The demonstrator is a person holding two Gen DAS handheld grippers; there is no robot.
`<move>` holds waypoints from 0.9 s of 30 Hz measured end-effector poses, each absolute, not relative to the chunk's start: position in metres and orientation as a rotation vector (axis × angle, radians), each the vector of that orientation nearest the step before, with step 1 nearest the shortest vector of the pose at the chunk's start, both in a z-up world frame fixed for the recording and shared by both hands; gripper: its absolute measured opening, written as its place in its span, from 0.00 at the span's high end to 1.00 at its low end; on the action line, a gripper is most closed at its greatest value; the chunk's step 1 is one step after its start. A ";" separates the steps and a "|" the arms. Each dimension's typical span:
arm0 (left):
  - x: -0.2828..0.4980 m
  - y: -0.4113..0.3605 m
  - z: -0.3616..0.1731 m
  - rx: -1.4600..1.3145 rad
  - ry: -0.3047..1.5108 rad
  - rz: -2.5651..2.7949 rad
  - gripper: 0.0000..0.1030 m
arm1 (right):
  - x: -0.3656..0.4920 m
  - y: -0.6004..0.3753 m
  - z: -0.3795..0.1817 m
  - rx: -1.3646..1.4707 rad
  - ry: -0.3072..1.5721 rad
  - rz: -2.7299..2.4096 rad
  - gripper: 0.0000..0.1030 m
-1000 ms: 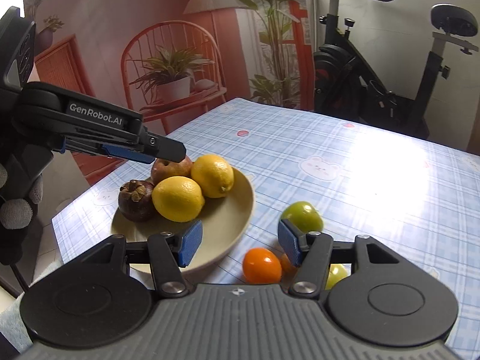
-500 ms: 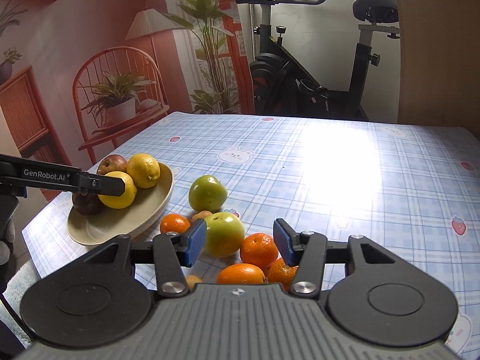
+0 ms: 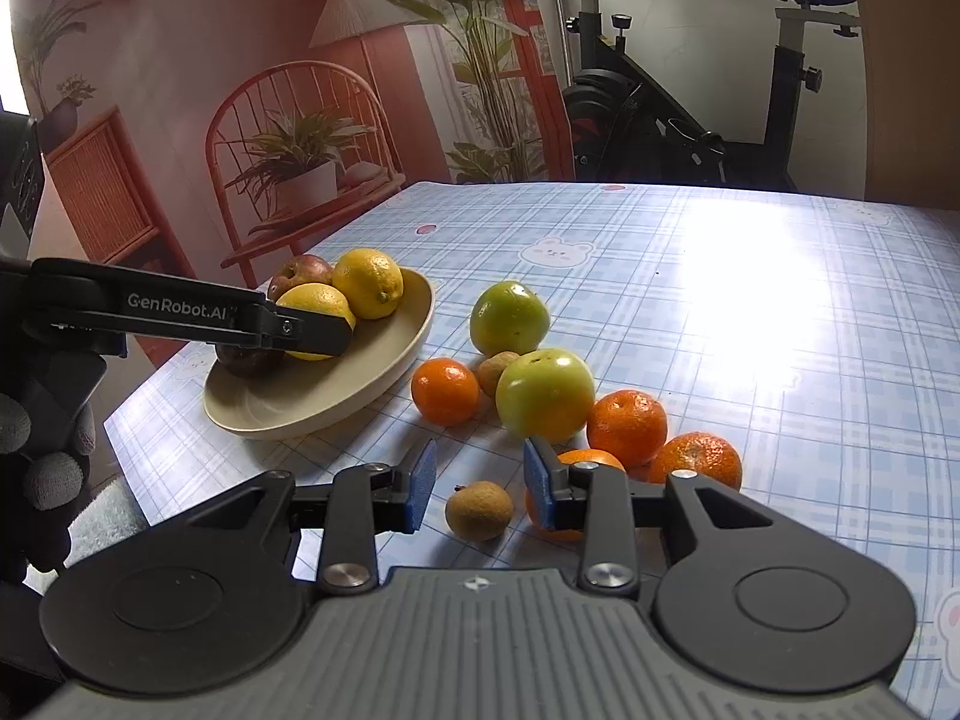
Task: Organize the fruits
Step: 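Move the left tool back over the loose fruit while the right tool approaches the tangerines, then close the right gripper on a tangerine and lift it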
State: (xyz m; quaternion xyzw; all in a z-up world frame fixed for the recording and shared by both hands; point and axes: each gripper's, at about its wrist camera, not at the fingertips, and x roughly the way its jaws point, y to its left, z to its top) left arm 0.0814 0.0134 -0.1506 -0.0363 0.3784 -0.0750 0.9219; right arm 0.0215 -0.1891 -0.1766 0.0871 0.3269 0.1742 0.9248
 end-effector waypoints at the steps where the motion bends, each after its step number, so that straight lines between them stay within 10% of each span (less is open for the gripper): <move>1: 0.082 0.014 -0.151 -0.077 0.779 -0.154 0.52 | 0.021 -0.189 -0.177 0.180 0.673 0.356 0.66; 27: 0.083 0.010 -0.157 -0.080 0.807 -0.184 0.52 | 0.014 -0.206 -0.179 0.116 0.667 0.200 0.64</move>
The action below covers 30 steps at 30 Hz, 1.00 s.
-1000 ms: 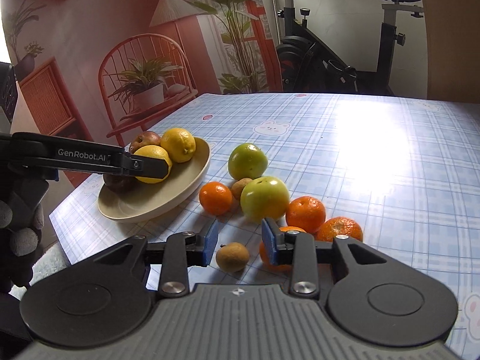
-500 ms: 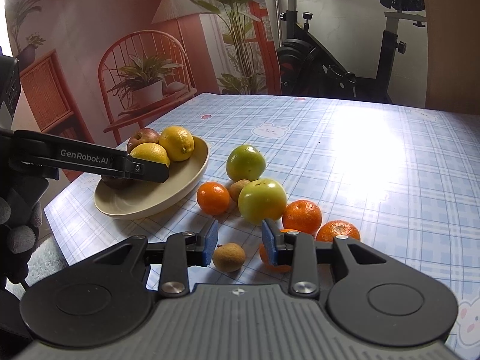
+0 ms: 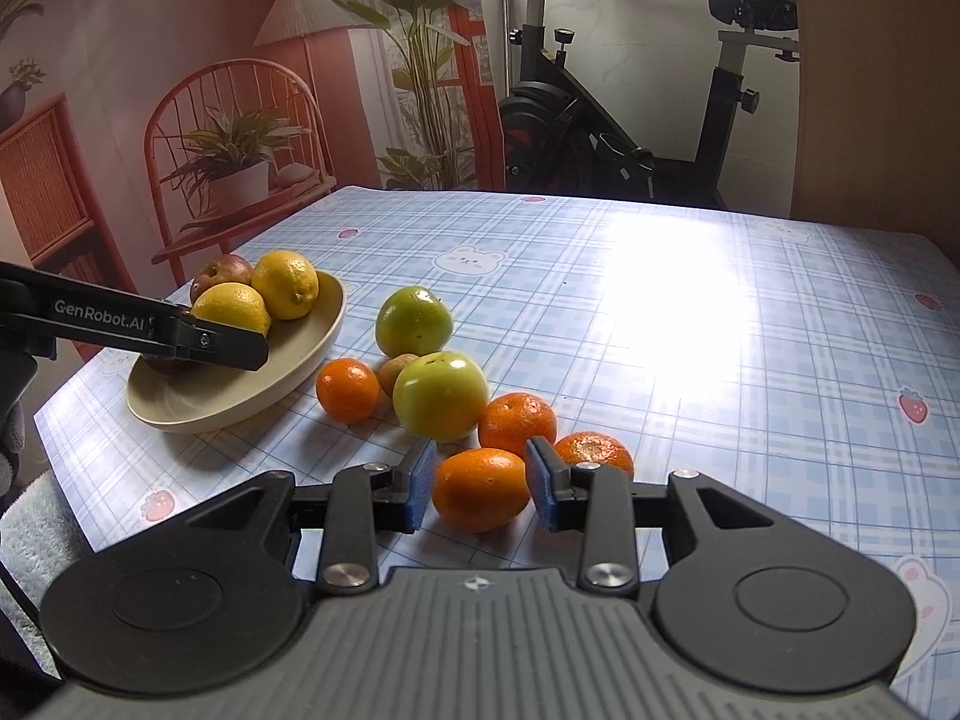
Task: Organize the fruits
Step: 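Close the right gripper on a tangerine and lift it, then hold the tangerine in the right gripper while the left gripper lowers around another tangerine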
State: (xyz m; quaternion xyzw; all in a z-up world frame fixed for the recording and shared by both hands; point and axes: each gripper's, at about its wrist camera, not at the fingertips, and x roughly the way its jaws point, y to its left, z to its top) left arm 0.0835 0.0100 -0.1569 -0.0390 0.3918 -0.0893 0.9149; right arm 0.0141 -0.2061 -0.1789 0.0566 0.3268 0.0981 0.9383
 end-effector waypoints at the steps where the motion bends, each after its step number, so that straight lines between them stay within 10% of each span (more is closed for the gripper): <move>1: 0.083 0.010 -0.157 -0.080 0.807 -0.185 0.52 | 0.014 -0.206 -0.180 0.114 0.673 0.200 0.64; 30: 0.083 0.008 -0.162 -0.056 0.808 -0.217 0.56 | 0.020 -0.205 -0.193 0.173 0.716 0.215 0.57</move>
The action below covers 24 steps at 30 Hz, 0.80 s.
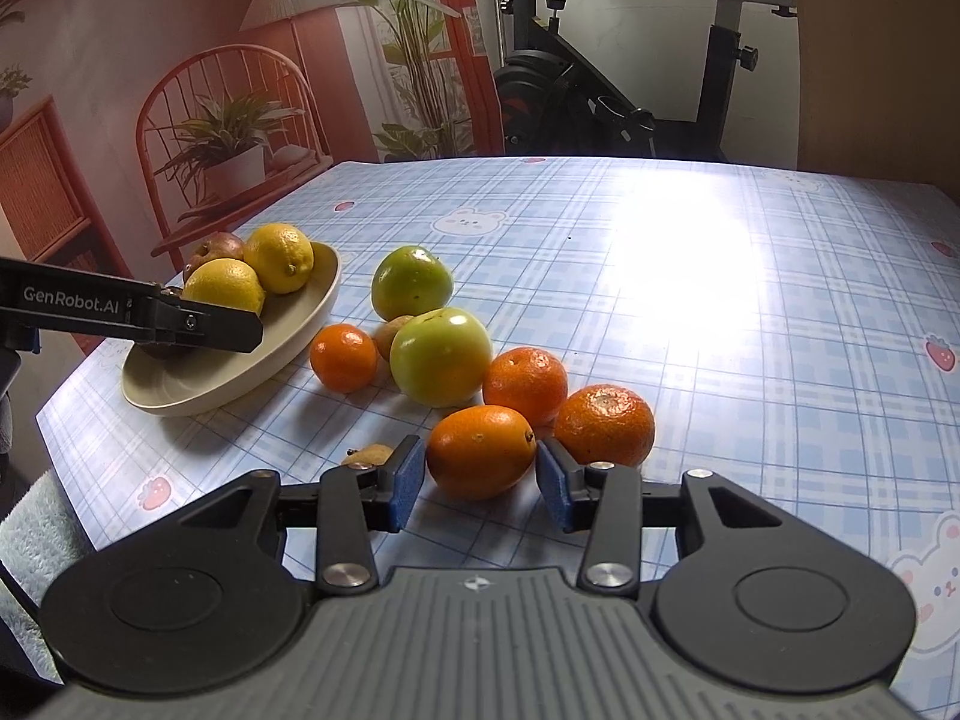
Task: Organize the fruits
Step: 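Hold the tangerine in the right gripper while the left gripper lowers around another tangerine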
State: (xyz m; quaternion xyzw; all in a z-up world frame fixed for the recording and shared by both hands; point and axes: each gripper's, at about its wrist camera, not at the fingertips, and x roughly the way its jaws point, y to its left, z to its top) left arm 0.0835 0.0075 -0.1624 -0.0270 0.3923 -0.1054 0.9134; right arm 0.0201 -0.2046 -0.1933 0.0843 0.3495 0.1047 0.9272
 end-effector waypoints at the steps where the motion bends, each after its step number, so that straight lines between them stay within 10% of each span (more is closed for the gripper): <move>1: 0.083 0.006 -0.162 -0.051 0.807 -0.222 0.56 | 0.020 -0.205 -0.194 0.174 0.716 0.215 0.57; 24: 0.114 -0.026 -0.175 0.130 0.820 -0.349 0.63 | 0.010 -0.228 -0.172 0.226 0.602 0.224 0.58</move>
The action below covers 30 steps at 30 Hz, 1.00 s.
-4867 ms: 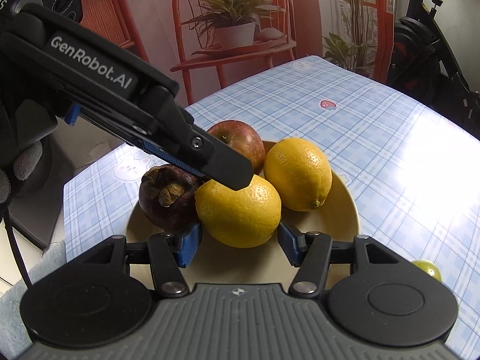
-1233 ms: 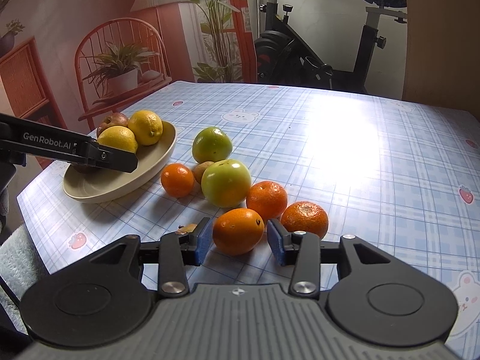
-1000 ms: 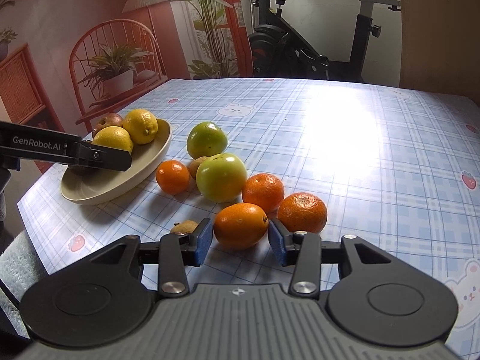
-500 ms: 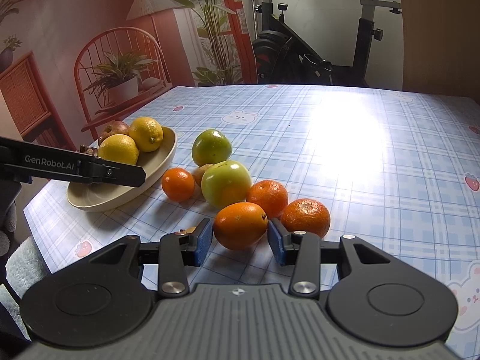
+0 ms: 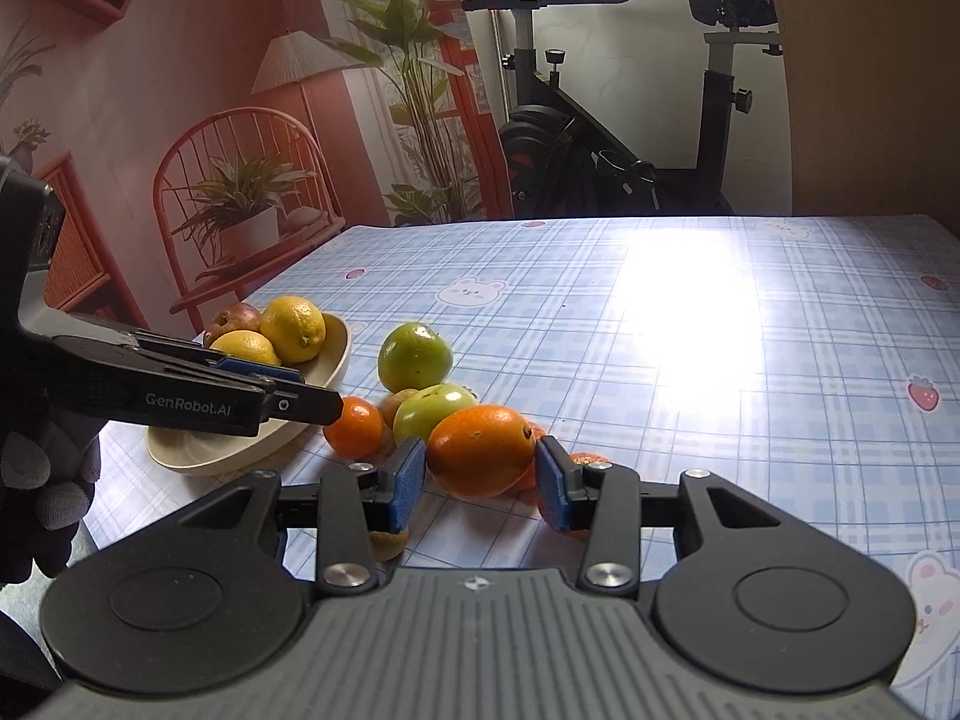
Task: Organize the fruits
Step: 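Hold the tangerine in the right gripper while the left gripper lowers around another tangerine, then close the left gripper on its tangerine and lift while the right gripper carries its tangerine toward the plate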
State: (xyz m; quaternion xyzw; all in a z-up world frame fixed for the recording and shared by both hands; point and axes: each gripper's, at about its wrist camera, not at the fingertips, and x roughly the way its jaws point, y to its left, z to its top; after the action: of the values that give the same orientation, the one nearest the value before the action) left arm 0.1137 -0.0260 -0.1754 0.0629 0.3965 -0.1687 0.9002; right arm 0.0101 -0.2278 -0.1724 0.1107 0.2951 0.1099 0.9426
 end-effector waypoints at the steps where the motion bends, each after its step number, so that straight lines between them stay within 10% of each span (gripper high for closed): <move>1: 0.116 -0.026 -0.176 0.129 0.825 -0.356 0.62 | 0.010 -0.229 -0.172 0.230 0.601 0.221 0.58; 30: 0.129 -0.037 -0.206 0.191 0.888 -0.399 0.57 | 0.012 -0.236 -0.177 0.260 0.608 0.214 0.58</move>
State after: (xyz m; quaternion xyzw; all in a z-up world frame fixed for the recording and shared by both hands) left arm 0.1293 -0.0372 -0.2062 0.0918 0.4260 -0.1912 0.8795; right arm 0.0120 -0.2358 -0.1766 0.1275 0.2981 0.1047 0.9402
